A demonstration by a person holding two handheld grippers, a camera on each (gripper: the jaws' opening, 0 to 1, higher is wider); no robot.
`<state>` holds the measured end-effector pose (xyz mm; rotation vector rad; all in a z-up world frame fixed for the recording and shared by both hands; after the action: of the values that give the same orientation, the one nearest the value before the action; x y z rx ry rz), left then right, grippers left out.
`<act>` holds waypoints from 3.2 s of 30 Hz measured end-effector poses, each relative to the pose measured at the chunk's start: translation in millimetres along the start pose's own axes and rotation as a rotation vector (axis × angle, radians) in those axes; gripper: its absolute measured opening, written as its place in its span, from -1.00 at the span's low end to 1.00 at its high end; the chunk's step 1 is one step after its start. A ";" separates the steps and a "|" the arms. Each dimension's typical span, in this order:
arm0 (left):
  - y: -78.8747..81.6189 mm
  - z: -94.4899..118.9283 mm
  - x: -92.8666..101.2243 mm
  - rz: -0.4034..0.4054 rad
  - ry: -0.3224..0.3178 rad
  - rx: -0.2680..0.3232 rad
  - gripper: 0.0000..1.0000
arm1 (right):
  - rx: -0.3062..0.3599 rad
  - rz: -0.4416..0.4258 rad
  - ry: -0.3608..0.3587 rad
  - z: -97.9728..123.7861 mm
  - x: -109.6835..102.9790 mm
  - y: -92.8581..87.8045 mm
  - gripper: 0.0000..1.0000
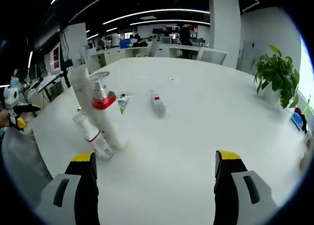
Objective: Arrange the skincare products in the storage area until every visible bottle or jar stands upright without overlapping.
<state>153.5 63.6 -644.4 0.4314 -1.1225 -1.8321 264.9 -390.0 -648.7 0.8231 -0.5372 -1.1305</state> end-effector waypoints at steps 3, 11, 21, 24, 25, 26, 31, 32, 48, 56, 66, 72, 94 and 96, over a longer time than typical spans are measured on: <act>-1.1 0.1 0.9 0.005 -0.001 -0.007 0.66 | -0.007 0.011 0.003 -11.1 9.7 7.4 0.99; -6.6 -3.3 4.7 -0.008 -0.010 -0.045 0.65 | -0.032 0.027 0.018 -39.6 33.9 30.6 0.87; -7.1 -2.7 4.0 0.005 -0.005 -0.062 0.65 | -0.111 0.053 0.096 -89.9 37.9 49.7 0.79; -6.4 -3.4 6.4 -0.009 -0.006 -0.075 0.65 | -0.134 0.069 0.121 -103.2 33.9 52.7 0.75; -6.6 -3.6 6.8 -0.013 -0.006 -0.079 0.65 | -0.137 0.077 0.128 -109.1 35.1 54.0 0.74; -7.1 -3.8 5.8 -0.015 -0.006 -0.082 0.65 | -0.140 0.081 0.137 -113.9 34.2 56.0 0.74; -7.1 -4.0 4.2 -0.011 -0.003 -0.086 0.65 | -0.156 0.081 0.156 -128.8 29.4 61.6 0.68; -7.0 -3.9 3.7 -0.009 -0.001 -0.085 0.65 | -0.158 0.083 0.157 -130.1 29.2 61.9 0.68; -10.3 -3.1 -1.8 0.025 0.018 -0.087 0.64 | -0.253 0.150 0.205 -177.4 13.2 71.1 0.44; -10.3 -3.2 -3.0 0.040 0.031 -0.084 0.64 | -0.298 0.209 0.216 -192.8 -1.4 77.1 0.23; -9.5 -2.4 -5.3 0.044 0.041 -0.085 0.63 | -0.388 0.210 0.209 -209.5 -6.8 84.0 -0.05; -7.1 -0.9 -6.6 0.049 0.052 -0.076 0.63 | -0.420 0.207 0.209 -214.8 -13.7 84.1 -0.31; -11.4 1.0 -15.5 0.055 0.065 -0.070 0.60 | -0.460 0.327 0.194 -236.3 -7.8 87.8 -0.59; -10.1 0.7 -13.4 0.052 0.064 -0.070 0.60 | -0.461 0.322 0.188 -233.0 -8.0 85.7 -0.59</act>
<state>154.7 76.9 -654.6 0.4135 -1.0143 -1.7943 483.9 -296.9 -720.0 0.4167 -0.2248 -0.8226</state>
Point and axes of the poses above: the point that each gripper's makers call its tool centre point, and the gripper's own axes: z roughly backward along the fingers, x roughly to its right, y roughly out of its top, the point moved 5 cm from there along z, roughly backward along the fingers, and after that the axes turned 2 degrees about -z, right-handed, at the moved point
